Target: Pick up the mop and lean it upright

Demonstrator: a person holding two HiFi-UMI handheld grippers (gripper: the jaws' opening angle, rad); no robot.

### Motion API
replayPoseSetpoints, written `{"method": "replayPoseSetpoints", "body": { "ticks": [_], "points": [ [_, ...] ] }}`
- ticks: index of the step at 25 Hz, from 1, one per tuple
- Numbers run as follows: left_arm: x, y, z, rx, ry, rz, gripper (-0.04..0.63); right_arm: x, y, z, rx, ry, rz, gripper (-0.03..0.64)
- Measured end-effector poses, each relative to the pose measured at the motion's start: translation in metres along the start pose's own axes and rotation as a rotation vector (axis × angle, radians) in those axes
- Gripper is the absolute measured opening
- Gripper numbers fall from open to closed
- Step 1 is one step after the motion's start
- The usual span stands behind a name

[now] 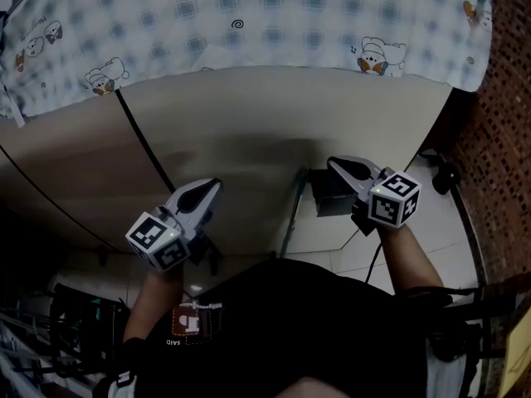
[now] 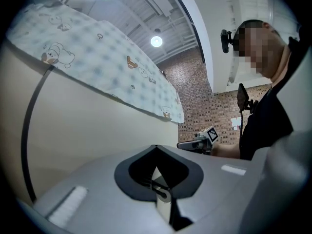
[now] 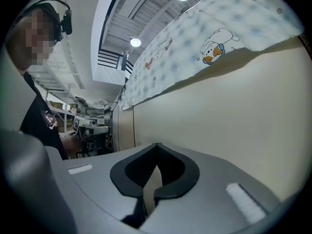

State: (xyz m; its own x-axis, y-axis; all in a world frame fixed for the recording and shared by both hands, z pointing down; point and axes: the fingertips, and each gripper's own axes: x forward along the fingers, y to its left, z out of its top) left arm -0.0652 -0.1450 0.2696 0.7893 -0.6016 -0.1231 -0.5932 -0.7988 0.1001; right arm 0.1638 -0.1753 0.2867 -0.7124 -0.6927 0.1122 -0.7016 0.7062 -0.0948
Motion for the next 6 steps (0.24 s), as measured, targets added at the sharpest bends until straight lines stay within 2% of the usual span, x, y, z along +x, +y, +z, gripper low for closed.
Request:
{"method": "replayPoseSetpoints", "body": {
  "ticks": [6],
  "points": [
    [0.0059, 0.0050, -0.0037, 0.006, 0.010, 0.000, -0.006, 0.0073, -0.0053, -0.0018, -0.012, 0.010, 0.015, 0.012]
  ]
}}
